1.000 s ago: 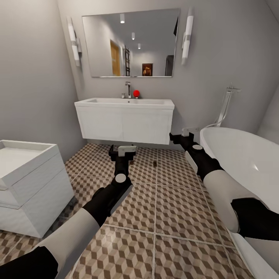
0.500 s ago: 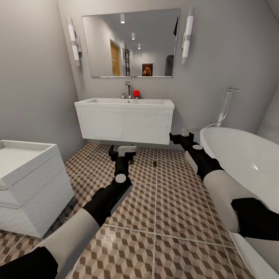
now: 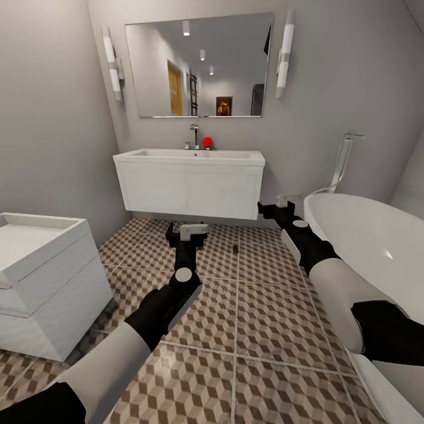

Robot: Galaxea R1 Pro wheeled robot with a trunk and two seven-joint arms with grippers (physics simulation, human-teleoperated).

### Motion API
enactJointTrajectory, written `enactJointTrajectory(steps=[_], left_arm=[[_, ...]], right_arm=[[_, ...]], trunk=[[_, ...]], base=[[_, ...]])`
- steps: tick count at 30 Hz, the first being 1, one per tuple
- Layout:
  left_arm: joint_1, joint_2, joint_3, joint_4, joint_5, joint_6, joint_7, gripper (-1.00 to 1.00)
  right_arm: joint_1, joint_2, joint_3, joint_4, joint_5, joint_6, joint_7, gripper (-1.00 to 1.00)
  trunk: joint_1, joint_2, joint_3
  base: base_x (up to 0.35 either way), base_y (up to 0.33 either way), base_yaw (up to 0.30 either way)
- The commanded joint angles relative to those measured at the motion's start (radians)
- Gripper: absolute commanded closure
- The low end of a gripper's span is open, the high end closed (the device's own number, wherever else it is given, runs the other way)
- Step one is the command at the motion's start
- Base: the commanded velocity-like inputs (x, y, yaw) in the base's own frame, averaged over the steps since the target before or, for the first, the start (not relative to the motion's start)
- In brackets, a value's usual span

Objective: Take the four mousetraps from the cabinet in the bathroom and place them on the bathroom floor. Make sure all four end up on the same floor surface, and ensure that at least two of them are either under or directly next to the same bathroom sink.

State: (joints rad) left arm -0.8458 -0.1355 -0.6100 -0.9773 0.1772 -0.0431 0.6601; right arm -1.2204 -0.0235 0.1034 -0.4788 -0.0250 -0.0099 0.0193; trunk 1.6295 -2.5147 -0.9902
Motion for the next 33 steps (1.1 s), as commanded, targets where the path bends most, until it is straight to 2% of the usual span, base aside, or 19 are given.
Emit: enactJointTrajectory(steps=[1,11,33], left_arm=[[0.0,0.001,-0.004,-0.002,0.01,-0.004,0.006,-1.0],[0.002,0.001,-0.004,-0.009,0.01,-0.004,0.006,-1.0],[0.002,0.001,-0.004,-0.009,0.011,0.0,0.006,-1.0]], right_arm=[[-0.001,-0.001,0.004,0.0,-0.003,-0.001,0.001,-1.0],[-0.001,-0.001,0.004,0.0,-0.003,-0.001,0.001,-1.0],[-0.001,-0.003,0.004,0.0,-0.003,-0.001,0.001,-1.0]], trunk=[[0.0,0.0,-0.001],[0.0,0.0,-0.001],[-0.01,0.005,0.084]], base=[[0.0,0.0,0.0],[0.0,0.0,0.0],[0.0,0.0,0.0]])
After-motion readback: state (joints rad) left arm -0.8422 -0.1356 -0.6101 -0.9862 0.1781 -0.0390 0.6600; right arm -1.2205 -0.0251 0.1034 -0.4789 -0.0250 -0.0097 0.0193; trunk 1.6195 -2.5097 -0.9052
